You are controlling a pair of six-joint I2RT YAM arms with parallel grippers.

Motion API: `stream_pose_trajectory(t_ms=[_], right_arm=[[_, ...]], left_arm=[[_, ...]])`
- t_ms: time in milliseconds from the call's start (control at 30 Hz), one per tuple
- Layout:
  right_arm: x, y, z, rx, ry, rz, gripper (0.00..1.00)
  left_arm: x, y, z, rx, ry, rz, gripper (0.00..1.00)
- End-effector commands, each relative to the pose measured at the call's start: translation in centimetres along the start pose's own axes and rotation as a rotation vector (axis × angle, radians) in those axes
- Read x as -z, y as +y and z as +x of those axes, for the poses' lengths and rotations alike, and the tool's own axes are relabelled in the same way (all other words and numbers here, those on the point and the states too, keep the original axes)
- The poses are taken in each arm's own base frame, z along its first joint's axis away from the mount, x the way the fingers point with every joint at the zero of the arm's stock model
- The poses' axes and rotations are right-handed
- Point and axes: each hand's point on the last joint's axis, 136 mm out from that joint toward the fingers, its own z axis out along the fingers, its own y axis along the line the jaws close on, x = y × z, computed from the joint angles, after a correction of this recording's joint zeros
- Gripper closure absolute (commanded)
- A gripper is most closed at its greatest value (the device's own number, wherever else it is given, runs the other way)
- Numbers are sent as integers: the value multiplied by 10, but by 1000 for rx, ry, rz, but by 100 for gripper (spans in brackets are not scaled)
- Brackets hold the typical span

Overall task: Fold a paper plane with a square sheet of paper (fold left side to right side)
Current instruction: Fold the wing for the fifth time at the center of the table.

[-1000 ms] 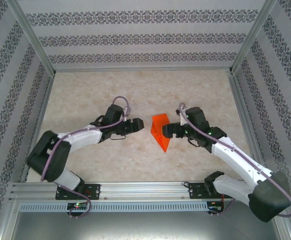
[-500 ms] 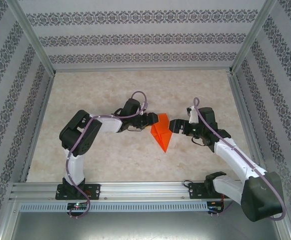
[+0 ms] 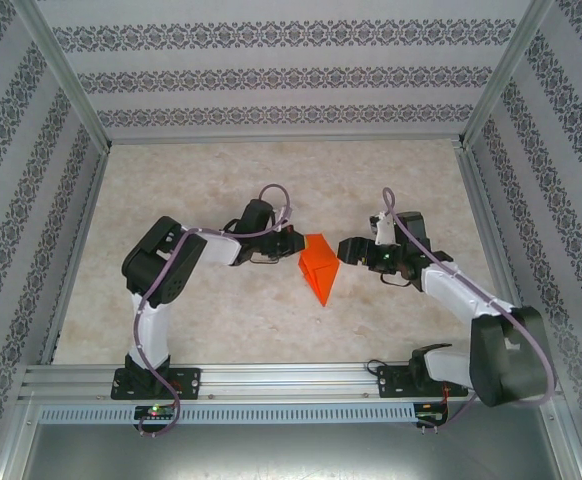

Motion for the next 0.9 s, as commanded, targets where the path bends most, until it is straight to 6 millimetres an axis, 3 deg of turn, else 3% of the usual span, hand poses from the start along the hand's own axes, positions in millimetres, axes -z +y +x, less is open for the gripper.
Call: stream_pose_trajectory(t_ms=[0,167,400,567,733,867], right_arm=[[-4,28,-20,91,3,-138,19],[-24,30,-27,120,44,-221,33],[-50,24,-26,110,92,-294,38],[-64,27,-14,112,145,-353,39],[-72,30,-3,121,175,-384,42],[-74,32,3,116,191,-409,50]], left_arm=[[26,-36,-8,-147,-27,134,100],[43,-41,3,-198,-1,179,100],[54,-45,15,-229,11,216,100],[55,-47,19,-231,19,234,100],[56,-48,20,-233,19,241,100],[57,-47,21,-234,22,241,100]])
